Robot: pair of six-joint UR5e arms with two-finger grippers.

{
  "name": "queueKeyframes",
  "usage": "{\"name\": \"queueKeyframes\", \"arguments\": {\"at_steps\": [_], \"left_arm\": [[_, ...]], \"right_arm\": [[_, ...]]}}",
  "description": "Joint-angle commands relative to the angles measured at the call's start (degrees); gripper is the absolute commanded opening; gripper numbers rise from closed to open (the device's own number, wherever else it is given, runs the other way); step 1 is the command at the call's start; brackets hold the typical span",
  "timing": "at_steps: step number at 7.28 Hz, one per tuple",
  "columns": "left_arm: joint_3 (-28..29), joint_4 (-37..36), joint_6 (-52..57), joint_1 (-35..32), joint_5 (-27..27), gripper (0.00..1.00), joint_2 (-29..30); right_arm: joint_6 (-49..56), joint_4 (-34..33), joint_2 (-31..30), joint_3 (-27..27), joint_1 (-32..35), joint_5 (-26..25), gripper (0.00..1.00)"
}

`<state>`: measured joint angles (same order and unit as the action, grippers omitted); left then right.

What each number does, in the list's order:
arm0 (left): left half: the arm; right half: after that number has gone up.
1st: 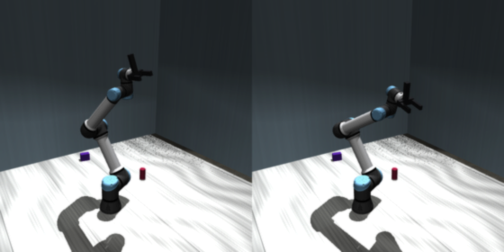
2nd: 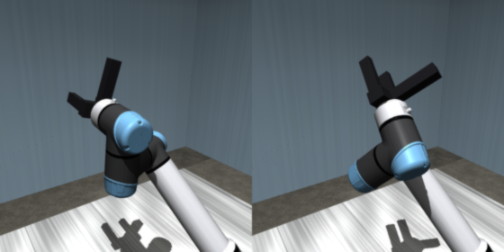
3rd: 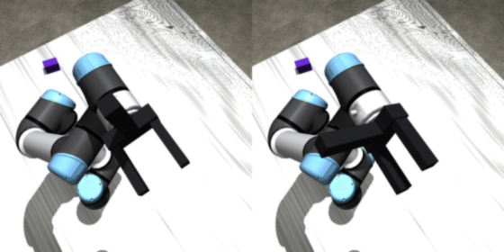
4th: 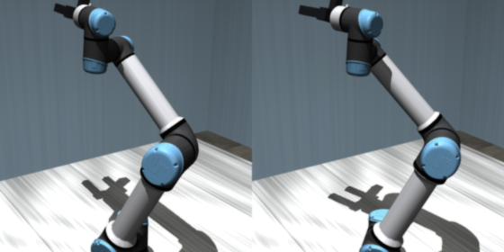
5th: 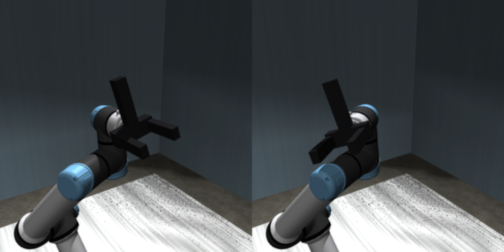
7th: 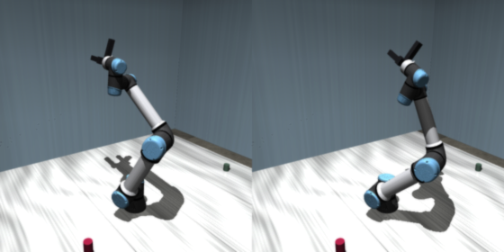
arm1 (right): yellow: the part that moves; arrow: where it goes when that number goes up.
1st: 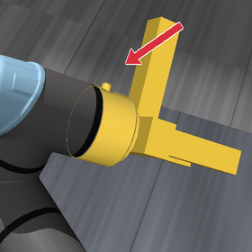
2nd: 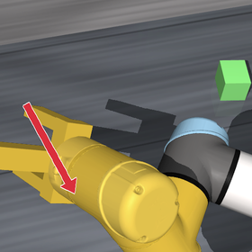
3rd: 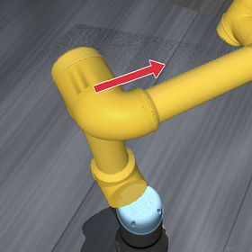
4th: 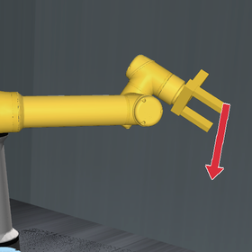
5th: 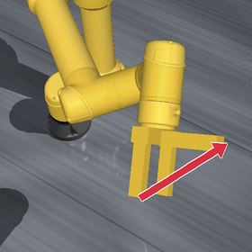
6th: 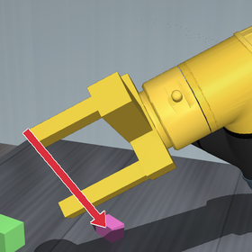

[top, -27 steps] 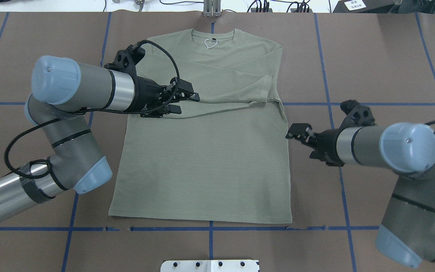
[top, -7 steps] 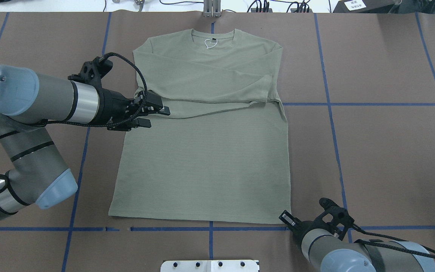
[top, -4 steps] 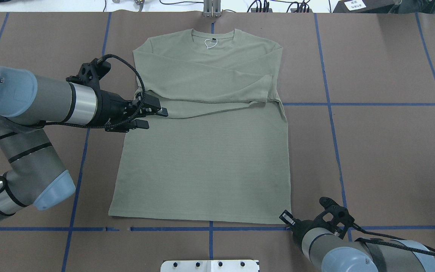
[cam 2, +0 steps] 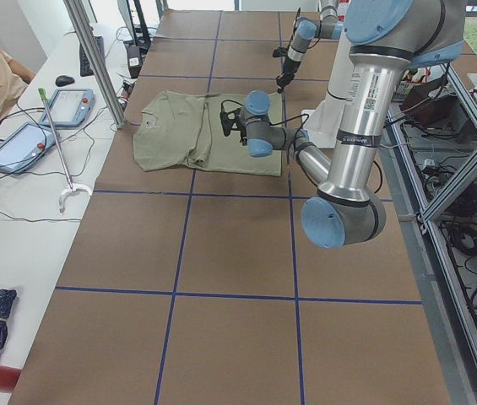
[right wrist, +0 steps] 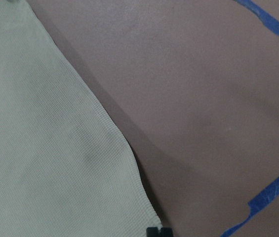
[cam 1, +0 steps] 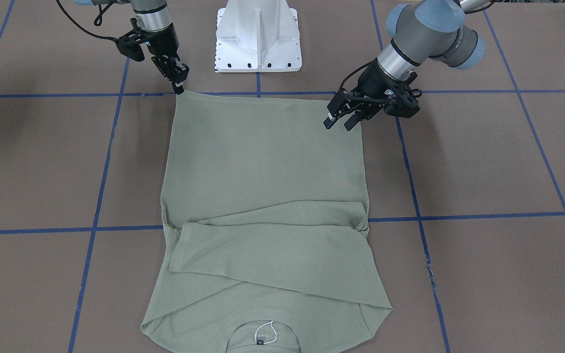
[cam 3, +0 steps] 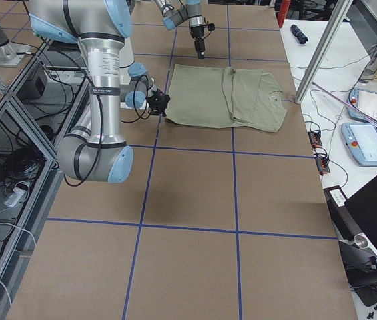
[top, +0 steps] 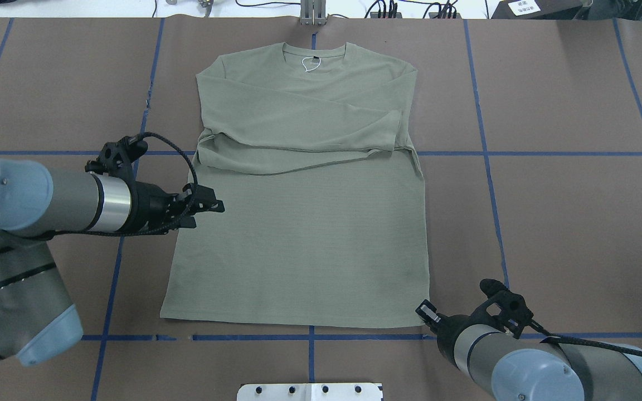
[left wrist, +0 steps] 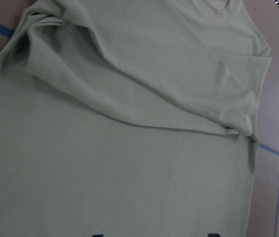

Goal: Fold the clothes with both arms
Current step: 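Grasp the hem corners nearest the robot with both grippers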

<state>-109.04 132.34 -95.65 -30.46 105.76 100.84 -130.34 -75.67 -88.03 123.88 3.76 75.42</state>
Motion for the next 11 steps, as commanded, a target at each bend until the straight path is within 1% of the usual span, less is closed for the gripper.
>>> {"name": "queueKeyframes", "arguments": {"at_steps": [1, 2, 3, 4, 6, 9, 10, 11], "left_arm": [[-6.07, -10.55, -0.06, 7.67, -7.65, 0.75, -3.63], [-8.97, -17.31, -0.06, 9.78, -9.06, 0.75, -3.72], [-9.70, -20.95, -0.23, 11.46, -10.12, 0.74, -3.81], [-9.44, -21.94, -0.32, 13.30, -12.05, 0.74, -3.90], [-7.78, -21.95, -3.47, 17.43, -12.94, 0.72, -4.86], [-6.54, -21.95, -3.49, 18.07, -13.65, 0.70, -5.65], [-6.54, -21.95, -3.49, 18.07, -13.65, 0.68, -5.74], [-5.67, -21.95, -3.57, 18.15, -13.65, 0.63, -5.65]], "right_arm": [[0.00, 0.09, -3.00, 1.71, 0.81, 0.87, 0.00], [-0.09, 0.00, -4.15, 2.06, 0.73, 1.04, 0.00], [-0.09, 0.00, -4.16, 2.07, 0.73, 1.39, 0.00], [-0.09, 0.09, -4.08, 2.07, 0.73, 1.48, 0.00], [-0.09, 0.09, -3.99, 1.98, 0.64, 1.39, 0.00], [-0.09, 0.09, -3.64, 1.89, 0.64, 1.30, 0.00], [-0.09, 0.00, -3.64, 1.89, 0.64, 1.30, 0.00], [-0.09, 0.09, -3.55, 1.98, 0.64, 1.30, 0.00]]}}
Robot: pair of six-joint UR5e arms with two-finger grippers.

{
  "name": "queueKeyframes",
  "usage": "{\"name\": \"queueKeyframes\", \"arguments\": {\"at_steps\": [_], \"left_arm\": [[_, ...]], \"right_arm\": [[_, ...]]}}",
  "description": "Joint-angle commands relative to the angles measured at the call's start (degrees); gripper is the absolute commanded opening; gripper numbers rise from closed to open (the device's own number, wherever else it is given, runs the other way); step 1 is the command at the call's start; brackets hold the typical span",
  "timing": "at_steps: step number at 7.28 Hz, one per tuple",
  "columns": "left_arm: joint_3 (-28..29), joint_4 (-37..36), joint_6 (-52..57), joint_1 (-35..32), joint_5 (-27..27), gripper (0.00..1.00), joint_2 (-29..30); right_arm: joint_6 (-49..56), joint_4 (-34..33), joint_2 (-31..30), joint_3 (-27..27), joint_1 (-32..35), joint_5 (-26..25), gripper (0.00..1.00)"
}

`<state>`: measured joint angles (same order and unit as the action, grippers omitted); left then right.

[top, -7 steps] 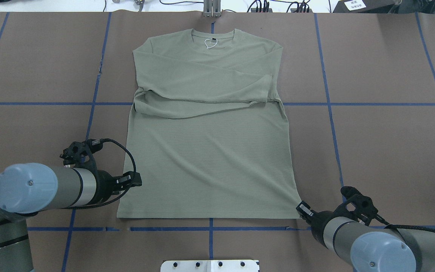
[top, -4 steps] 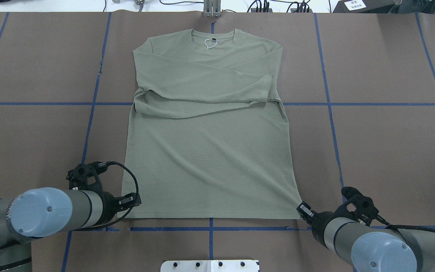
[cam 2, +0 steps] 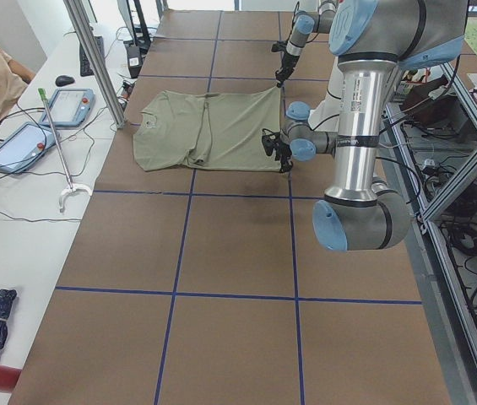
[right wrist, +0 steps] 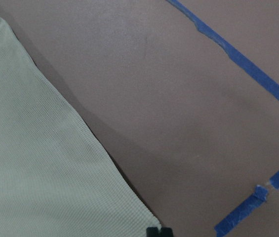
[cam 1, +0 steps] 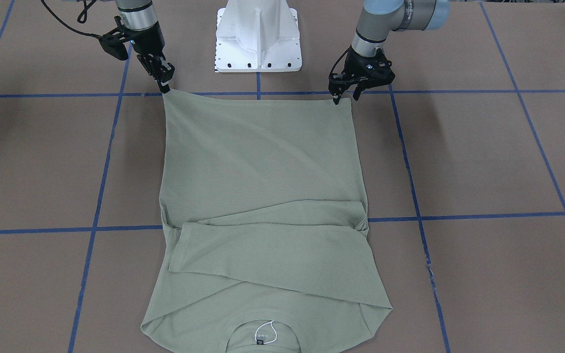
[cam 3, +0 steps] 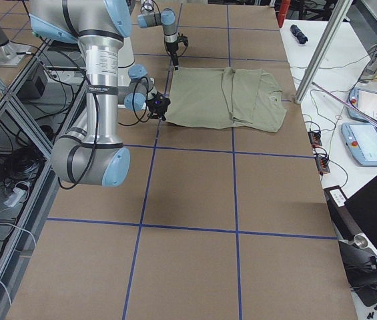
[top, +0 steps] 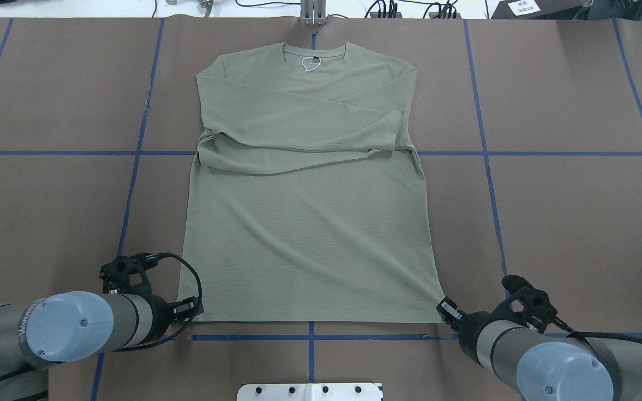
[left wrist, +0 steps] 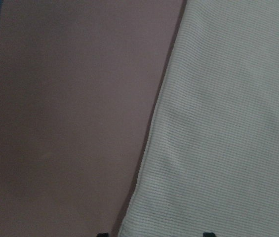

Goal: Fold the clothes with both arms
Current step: 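Grasp the hem corners nearest the robot with both grippers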

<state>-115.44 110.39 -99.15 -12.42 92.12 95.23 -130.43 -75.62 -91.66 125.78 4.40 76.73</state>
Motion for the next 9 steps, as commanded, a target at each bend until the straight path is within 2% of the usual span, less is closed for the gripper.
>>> {"name": "queueKeyframes", "arguments": {"at_steps": [1, 2, 6, 9], "left_arm": [[0.74, 0.00, -0.17, 0.11, -0.01, 0.42, -0.05], [0.74, 0.00, -0.17, 0.02, -0.01, 0.00, -0.05], [-2.59, -0.44, -0.08, 0.02, 0.78, 0.00, -0.05], [-13.55, -1.23, -0.43, 3.08, 4.02, 0.00, -5.21]], "right_arm": [[0.00, 0.04, 0.08, 0.07, 0.00, 0.00, 0.00], [0.00, -0.05, 0.17, 0.16, 0.00, 0.00, 0.00], [-0.09, -0.05, 0.08, 0.51, 0.00, 0.00, 0.00], [-0.26, -0.67, -3.33, 5.41, -4.55, 0.87, 0.00]]}}
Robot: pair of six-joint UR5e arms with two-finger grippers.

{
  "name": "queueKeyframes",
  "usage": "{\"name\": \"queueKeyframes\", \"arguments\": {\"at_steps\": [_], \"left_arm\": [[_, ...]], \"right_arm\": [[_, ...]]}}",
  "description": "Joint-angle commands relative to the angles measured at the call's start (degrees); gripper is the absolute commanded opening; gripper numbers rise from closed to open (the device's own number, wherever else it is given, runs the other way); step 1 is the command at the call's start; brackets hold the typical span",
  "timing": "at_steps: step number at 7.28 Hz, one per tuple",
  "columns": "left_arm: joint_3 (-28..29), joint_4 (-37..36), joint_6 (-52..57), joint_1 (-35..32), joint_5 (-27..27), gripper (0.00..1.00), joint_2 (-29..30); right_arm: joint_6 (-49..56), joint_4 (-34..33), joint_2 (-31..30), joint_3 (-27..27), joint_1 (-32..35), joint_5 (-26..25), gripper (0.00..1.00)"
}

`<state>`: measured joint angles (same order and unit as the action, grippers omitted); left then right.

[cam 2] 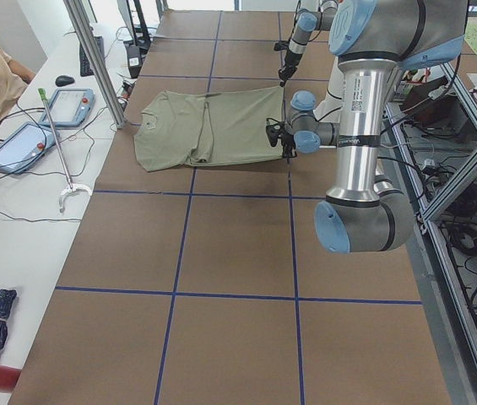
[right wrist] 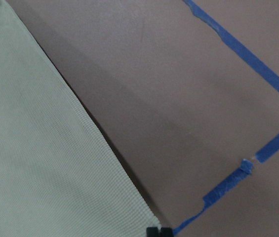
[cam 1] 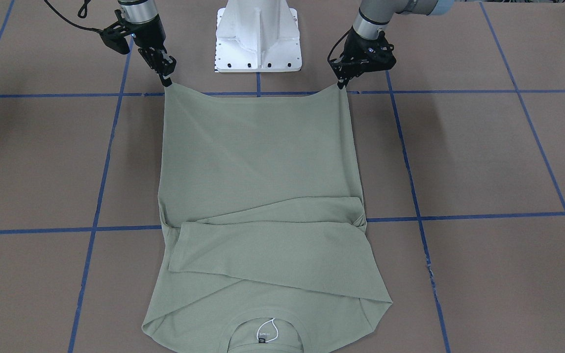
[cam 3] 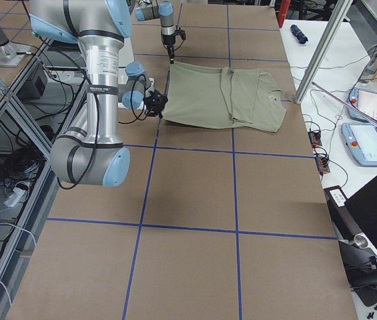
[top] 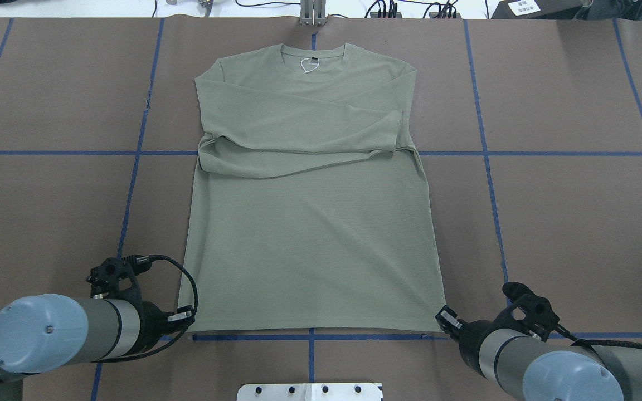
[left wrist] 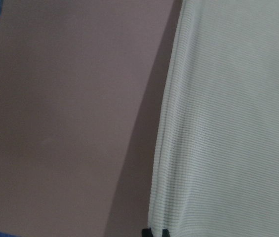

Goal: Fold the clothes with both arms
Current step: 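Lift the hem with both grippers and fold it toward the collar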

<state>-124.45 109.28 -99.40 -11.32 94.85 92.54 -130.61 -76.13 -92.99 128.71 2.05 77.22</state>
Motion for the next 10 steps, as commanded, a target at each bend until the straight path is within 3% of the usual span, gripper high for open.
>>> {"name": "queueKeyframes", "arguments": {"at_steps": [1, 2, 4, 6, 7, 8, 10], "left_arm": [[-7.27, -0.03, -3.14, 3.92, 1.30, 0.00, -3.58], [-9.12, -0.12, -4.47, 4.11, 1.38, 0.00, -3.59], [-10.54, -0.21, -4.66, 1.85, 1.30, 0.00, -0.63], [-7.49, -1.87, 3.97, -11.56, 1.47, 0.00, 6.65], [-2.94, -1.97, 8.22, -15.27, 1.47, 0.00, 7.73], [4.32, -1.45, 12.78, -20.35, 1.47, 0.00, 12.53], [15.16, 2.31, 20.26, -27.93, 1.56, 0.00, 16.09]], "right_arm": [[-0.08, -0.16, -4.89, 5.82, -3.53, 0.64, 0.00], [-0.17, -0.16, -6.49, 8.63, -3.72, 0.56, 0.00], [3.23, -0.51, -5.98, 9.11, 4.23, 0.73, 0.00], [16.56, -0.86, 3.72, 2.03, 13.98, 3.87, 0.00], [20.18, -2.43, 9.87, -3.15, 21.17, 10.60, 0.00], [24.57, -5.66, 17.76, -8.42, 28.38, 16.93, 0.00], [34.32, -8.59, 25.81, -17.91, 36.94, 20.67, 0.00]]}}
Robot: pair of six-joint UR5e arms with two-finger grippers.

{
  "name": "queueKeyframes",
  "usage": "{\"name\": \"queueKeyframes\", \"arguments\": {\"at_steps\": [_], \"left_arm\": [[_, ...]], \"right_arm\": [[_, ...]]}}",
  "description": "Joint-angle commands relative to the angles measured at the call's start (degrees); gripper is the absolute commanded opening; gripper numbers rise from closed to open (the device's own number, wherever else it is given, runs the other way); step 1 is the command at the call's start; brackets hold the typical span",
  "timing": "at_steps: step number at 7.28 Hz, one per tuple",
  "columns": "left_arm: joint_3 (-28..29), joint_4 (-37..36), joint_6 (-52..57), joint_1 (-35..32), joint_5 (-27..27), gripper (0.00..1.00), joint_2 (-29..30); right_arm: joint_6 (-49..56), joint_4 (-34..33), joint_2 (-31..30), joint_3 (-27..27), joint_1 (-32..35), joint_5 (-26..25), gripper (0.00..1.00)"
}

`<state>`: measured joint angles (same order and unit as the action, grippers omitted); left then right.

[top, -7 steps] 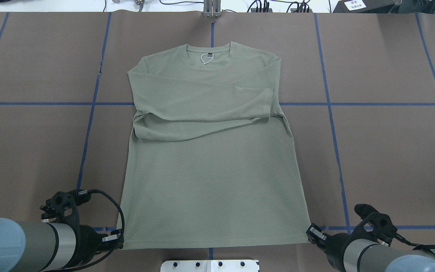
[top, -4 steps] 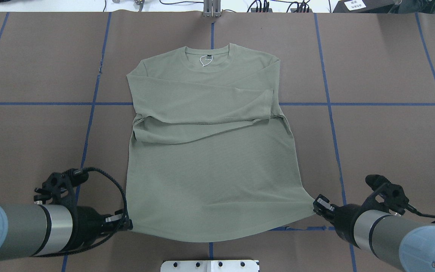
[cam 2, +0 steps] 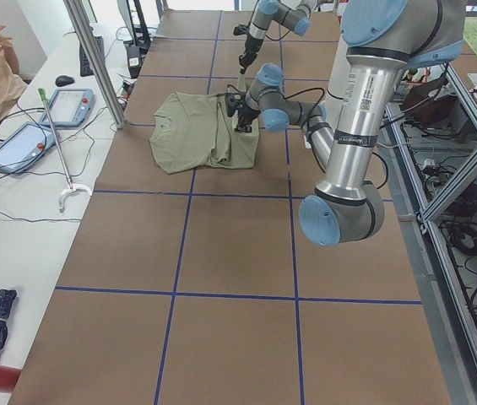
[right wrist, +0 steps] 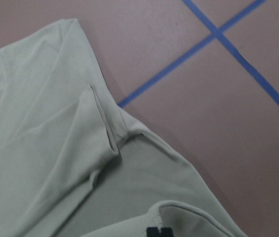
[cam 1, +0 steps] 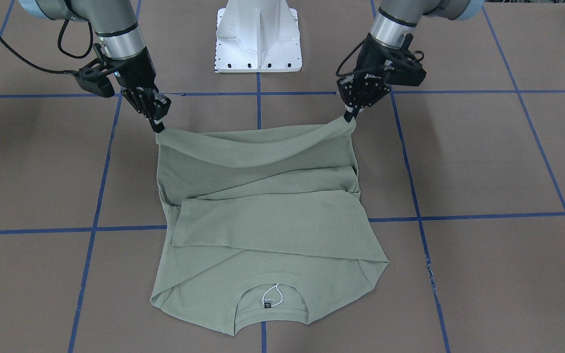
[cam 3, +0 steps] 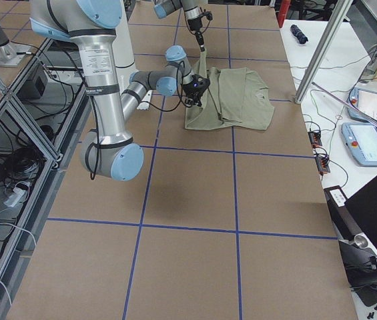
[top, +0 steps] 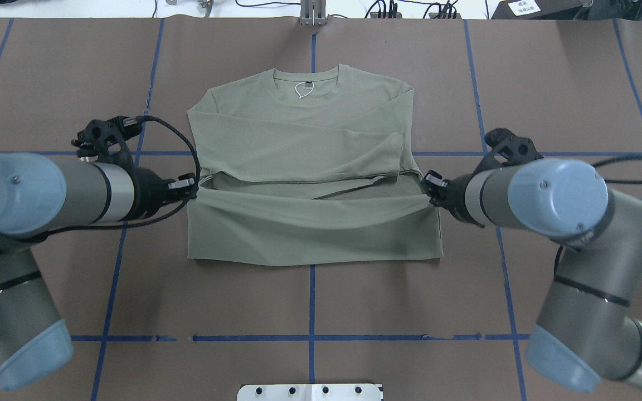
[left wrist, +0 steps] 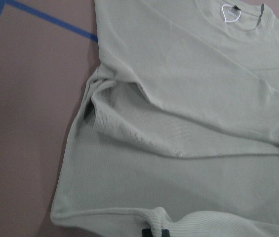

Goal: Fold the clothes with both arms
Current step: 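Lift the hem with both grippers and fold it toward the collar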

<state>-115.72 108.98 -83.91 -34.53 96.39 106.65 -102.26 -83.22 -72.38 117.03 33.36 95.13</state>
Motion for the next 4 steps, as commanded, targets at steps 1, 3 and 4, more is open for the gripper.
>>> {"name": "queueKeyframes", "arguments": {"at_steps": [1, 3, 4], "left_arm": [[9.69, 5.77, 6.28, -7.54, 0.03, 0.00, 2.16], [18.90, 7.29, 9.28, -9.84, -0.06, 0.00, 7.66], [23.47, 9.21, 9.29, -10.20, -0.14, 0.00, 10.57]], "right_arm": [[7.42, -1.33, 9.58, -12.81, 7.58, 2.95, 0.00], [10.49, 0.50, 17.06, -25.46, 9.88, 2.96, 0.00], [10.42, 7.56, 19.97, -33.97, 10.58, 2.96, 0.00]]}}
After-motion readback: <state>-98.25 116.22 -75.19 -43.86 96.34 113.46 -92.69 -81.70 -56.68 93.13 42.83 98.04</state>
